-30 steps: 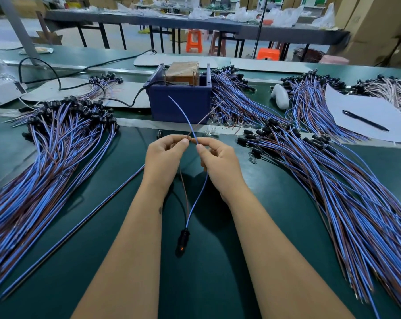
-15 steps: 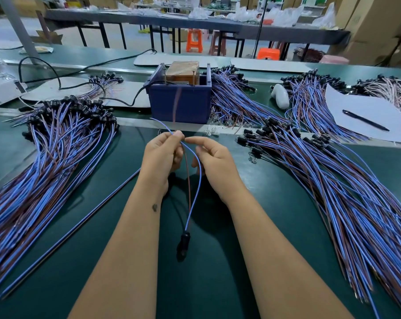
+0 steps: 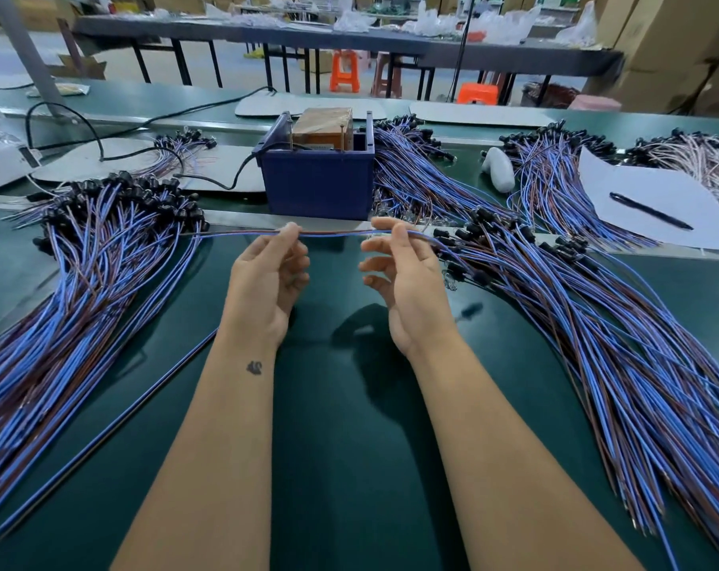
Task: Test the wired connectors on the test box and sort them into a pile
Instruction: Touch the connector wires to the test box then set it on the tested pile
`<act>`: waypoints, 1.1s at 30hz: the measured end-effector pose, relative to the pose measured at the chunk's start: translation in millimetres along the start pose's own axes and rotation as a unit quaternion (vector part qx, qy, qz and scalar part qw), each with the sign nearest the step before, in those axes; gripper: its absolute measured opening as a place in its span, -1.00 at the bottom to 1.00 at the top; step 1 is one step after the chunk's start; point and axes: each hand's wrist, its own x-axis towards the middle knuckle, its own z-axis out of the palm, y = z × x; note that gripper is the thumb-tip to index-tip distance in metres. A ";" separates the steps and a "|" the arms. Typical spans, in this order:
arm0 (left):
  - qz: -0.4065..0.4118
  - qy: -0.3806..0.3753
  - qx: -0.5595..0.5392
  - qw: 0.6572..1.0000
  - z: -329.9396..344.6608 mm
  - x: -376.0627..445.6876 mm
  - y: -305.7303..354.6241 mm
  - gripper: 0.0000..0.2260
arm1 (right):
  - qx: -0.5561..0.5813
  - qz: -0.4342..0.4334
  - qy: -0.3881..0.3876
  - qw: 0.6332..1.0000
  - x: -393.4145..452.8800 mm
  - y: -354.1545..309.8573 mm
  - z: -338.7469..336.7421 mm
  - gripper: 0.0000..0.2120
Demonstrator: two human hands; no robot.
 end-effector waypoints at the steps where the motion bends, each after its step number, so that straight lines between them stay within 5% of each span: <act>1: 0.008 -0.039 0.041 0.998 1.9 -2.9 -0.4 -0.80 | 0.006 -0.001 0.030 1.000 2.1 -0.2 -2.2 -0.72; 5: 0.050 -0.171 0.230 0.957 16.9 -19.2 -4.2 -0.84 | -0.023 -0.012 0.122 0.992 10.6 -1.9 -17.1 -0.67; 9: 0.014 -0.305 0.252 0.918 33.4 -33.4 -16.4 -0.88 | -0.044 -0.008 0.139 0.989 16.3 -3.9 -30.1 -0.68; 13: -0.022 -0.380 0.296 0.876 42.2 -37.6 -27.3 -0.72 | -0.215 -0.014 0.103 0.971 16.3 -12.0 -48.0 -0.70; 18: -0.022 -0.373 0.322 0.870 42.2 -35.0 -29.5 -0.62 | -0.431 -0.054 0.087 0.897 14.7 -51.0 -78.6 -0.70; 23: -0.006 -0.344 0.334 0.877 41.7 -33.8 -34.2 -0.63 | -0.642 -0.050 0.079 0.761 23.6 -92.6 -116.3 -0.68; 27: 0.012 -0.320 0.330 0.888 40.4 -33.1 -36.5 -0.65 | -0.709 0.006 0.070 0.702 29.4 -102.7 -138.8 -0.78; 30: 0.024 -0.297 0.334 0.894 40.9 -32.3 -37.0 -0.65 | -0.748 0.056 0.080 0.657 28.7 -95.6 -142.2 -0.68; 33: 0.045 -0.242 0.376 0.893 41.9 -32.6 -39.1 -0.67 | -0.772 -0.003 0.152 0.617 25.1 -79.8 -124.4 -0.60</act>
